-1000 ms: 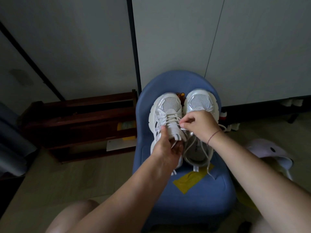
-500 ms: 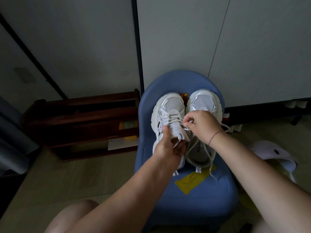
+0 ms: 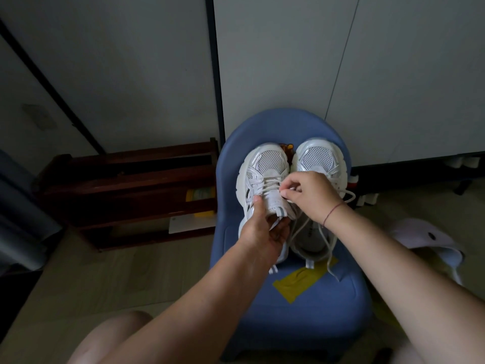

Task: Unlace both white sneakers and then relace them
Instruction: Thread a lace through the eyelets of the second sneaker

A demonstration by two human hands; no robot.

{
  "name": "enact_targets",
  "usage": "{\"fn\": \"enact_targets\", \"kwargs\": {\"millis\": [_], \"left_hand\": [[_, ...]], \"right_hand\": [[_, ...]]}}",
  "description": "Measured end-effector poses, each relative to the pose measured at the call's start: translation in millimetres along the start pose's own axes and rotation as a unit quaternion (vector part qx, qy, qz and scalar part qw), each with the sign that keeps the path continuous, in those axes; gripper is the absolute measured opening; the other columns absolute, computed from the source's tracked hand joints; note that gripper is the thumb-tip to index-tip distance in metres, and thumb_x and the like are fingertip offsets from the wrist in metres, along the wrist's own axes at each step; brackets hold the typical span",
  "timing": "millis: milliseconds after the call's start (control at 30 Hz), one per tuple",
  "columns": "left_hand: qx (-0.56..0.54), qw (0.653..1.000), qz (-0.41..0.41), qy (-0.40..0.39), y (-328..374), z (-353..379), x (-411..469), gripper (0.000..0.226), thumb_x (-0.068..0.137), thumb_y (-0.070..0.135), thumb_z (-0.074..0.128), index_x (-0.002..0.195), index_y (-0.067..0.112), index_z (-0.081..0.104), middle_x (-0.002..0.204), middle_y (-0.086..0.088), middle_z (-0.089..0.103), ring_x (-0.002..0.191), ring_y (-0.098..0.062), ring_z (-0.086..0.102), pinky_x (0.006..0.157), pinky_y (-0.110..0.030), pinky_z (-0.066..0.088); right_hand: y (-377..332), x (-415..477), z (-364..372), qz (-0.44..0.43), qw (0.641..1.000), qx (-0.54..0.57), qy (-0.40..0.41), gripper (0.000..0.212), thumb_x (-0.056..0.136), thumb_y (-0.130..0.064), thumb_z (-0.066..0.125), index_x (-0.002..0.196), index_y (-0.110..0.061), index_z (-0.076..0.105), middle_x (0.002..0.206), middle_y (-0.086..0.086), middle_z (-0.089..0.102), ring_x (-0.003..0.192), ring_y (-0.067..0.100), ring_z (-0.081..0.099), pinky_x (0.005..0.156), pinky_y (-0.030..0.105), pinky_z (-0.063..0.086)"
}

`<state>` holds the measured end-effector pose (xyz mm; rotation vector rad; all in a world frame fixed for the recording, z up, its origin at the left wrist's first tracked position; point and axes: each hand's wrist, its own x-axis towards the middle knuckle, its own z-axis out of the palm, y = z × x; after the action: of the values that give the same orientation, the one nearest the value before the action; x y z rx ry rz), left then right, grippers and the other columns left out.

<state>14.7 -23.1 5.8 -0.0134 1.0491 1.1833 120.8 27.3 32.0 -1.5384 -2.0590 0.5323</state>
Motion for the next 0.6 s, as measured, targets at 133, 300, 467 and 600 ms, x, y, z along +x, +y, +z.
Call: {"fn": "enact_targets", "kwargs": {"millis": [133,300,467,600], "left_hand": [[0.012,1.000,-0.005,-0.008,0.4,0.9,-2.3,0.059,0.093,0.051,0.053,0.126,0.003,0.059,0.108,-0.006,0.066,0.077,-0.017,0.061,0.063,-0.026,0.048],[0.014,1.000,-0.011,-0.015,1.4,1.0,-3.8,0.056,0.094,0.050,0.053,0.126,0.004,0.060,0.099,-0.005,0.066,0.078,-0.018,0.062,0.065,-0.027,0.049],[0.012,1.000,-0.016,-0.012,3.0,1.2,-6.2,0.057,0.093,0.049,0.054,0.127,0.004,0.060,0.101,-0.006,0.066,0.076,-0.018,0.061,0.067,-0.026,0.050],[0.002,1.000,-0.018,-0.006,4.5,1.3,-7.9,0.058,0.092,0.049,0.058,0.127,0.003,0.058,0.113,-0.008,0.064,0.077,-0.019,0.061,0.066,-0.027,0.050]], "right_hand": [[2.9,2.3,-4.3,0.009,0.997,0.072,-0.027,0.017,0.085,-0.007,0.064,0.100,-0.014,0.067,0.077,-0.006,0.061,0.070,0.009,0.061,0.073,0.022,0.048],[2.3,1.5,-8.9,-0.004,1.000,-0.018,-0.017,0.014,0.085,-0.012,0.066,0.099,-0.014,0.069,0.080,-0.007,0.059,0.080,0.011,0.057,0.077,0.020,0.044],[4.3,4.2,-4.9,-0.026,0.995,-0.092,-0.003,0.006,0.085,-0.015,0.067,0.089,-0.013,0.071,0.094,0.000,0.058,0.083,0.015,0.055,0.078,0.025,0.044],[5.0,4.2,0.4,-0.020,0.999,-0.029,0.042,0.004,0.079,-0.015,0.073,0.083,-0.015,0.075,0.084,-0.007,0.054,0.080,0.011,0.053,0.076,0.022,0.041]]}}
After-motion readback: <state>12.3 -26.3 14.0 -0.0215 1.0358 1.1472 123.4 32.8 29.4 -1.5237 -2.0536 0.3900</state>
